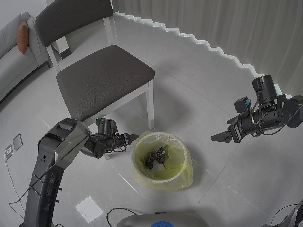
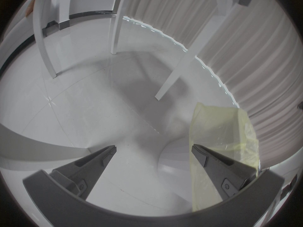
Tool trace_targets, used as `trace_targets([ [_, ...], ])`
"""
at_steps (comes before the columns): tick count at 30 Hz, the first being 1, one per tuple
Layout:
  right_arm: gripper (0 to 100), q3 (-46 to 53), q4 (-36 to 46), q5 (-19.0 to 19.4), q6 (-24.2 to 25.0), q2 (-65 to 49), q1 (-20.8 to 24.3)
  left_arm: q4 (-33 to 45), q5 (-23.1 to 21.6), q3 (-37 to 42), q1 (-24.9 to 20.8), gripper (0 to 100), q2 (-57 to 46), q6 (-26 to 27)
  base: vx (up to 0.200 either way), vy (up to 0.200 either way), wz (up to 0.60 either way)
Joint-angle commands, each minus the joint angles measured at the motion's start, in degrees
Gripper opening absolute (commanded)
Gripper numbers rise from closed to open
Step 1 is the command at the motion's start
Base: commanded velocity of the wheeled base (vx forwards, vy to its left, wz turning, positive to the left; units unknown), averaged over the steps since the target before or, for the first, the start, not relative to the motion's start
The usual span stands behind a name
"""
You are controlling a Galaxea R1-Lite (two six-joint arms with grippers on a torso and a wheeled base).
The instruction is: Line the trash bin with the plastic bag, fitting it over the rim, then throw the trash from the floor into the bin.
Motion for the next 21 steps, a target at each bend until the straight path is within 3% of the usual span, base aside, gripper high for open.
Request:
trace_targets([
  [1,100,0.00,-0.13,-0.42,-0.03,-0.11,0.40,-0.20,2.96,-1.33,-4.06,100,-0.07,-4.19,0.000,0.000,0.00],
  [10,100,0.26,-0.13,-1.74,-0.21,-0.11,0.48,1.99,7.09,-5.73,-7.58,100,2.04,-10.25,0.000,0.000,0.00],
  [19,100,0.00,-0.13,-1.83,-0.65,-0.02,0.48,2.43,7.35,-5.99,-7.49,100,2.48,-10.69,0.000,0.000,0.00],
  [20,100,0.00,-0.13,-1.83,-0.65,-0.02,0.48,2.43,7.35,-5.99,-7.49,0,2.48,-10.69,0.000,0.000,0.00],
  [21,100,-0.17,-0.13,-1.92,-0.65,-0.02,0.48,2.43,7.26,-5.99,-7.49,0,2.48,-10.61,0.000,0.000,0.00],
])
